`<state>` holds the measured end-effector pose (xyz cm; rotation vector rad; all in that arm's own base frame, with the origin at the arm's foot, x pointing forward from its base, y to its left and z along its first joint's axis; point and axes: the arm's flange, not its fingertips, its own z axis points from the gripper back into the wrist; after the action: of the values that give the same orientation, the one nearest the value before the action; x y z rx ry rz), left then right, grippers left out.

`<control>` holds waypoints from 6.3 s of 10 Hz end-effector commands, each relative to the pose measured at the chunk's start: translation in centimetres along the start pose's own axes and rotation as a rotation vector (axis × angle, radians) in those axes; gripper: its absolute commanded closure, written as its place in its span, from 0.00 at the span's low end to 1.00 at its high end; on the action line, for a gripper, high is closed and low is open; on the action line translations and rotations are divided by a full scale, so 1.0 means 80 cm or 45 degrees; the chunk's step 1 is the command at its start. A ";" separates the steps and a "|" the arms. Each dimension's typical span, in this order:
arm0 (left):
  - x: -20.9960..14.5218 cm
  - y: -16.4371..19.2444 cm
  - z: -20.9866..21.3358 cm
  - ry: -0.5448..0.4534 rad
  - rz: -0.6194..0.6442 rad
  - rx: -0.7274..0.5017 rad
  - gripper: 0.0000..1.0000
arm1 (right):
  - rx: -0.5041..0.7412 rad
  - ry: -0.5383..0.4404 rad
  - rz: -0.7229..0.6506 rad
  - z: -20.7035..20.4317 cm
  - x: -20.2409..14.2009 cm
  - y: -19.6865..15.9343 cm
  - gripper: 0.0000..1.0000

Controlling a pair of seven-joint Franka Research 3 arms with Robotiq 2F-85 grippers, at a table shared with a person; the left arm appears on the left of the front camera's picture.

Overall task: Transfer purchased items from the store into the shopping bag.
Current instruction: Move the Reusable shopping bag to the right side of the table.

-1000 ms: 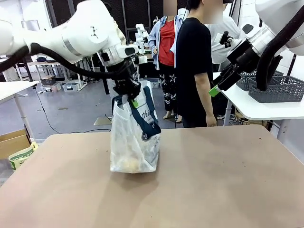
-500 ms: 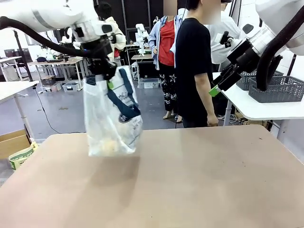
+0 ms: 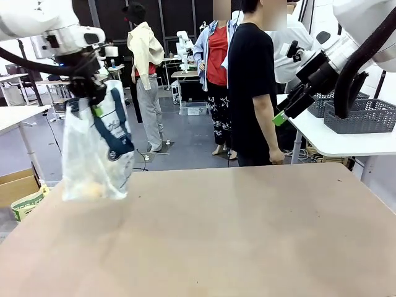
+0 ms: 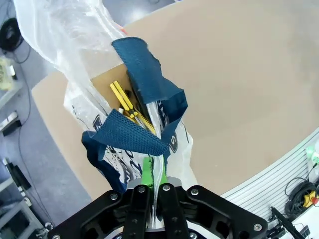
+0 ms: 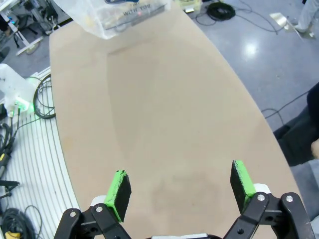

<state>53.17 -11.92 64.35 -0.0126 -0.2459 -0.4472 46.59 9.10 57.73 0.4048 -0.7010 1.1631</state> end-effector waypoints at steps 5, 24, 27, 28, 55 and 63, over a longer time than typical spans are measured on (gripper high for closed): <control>-0.089 0.063 -0.017 0.046 0.069 0.049 1.00 | -0.012 -0.014 0.012 -0.003 0.000 0.000 0.00; -0.085 0.205 -0.099 0.027 0.024 0.012 1.00 | -0.012 -0.014 0.012 -0.003 0.000 0.000 0.00; -0.099 0.210 -0.110 0.044 0.068 -0.022 1.00 | -0.012 -0.014 0.012 -0.003 0.000 0.000 0.00; -0.102 0.213 -0.111 0.057 0.080 -0.017 1.00 | -0.012 -0.014 0.012 -0.003 0.000 0.000 0.00; -0.099 0.156 0.011 -0.175 -0.603 -0.307 0.00 | -0.012 -0.014 0.012 -0.003 0.000 0.000 0.00; -0.094 0.133 0.018 -0.486 -0.955 -0.502 0.00 | -0.012 -0.014 0.012 -0.003 0.000 0.000 0.00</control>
<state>50.68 0.27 64.57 -0.3710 -0.5029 -1.2181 46.56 9.18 57.75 0.4038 -0.7008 1.1647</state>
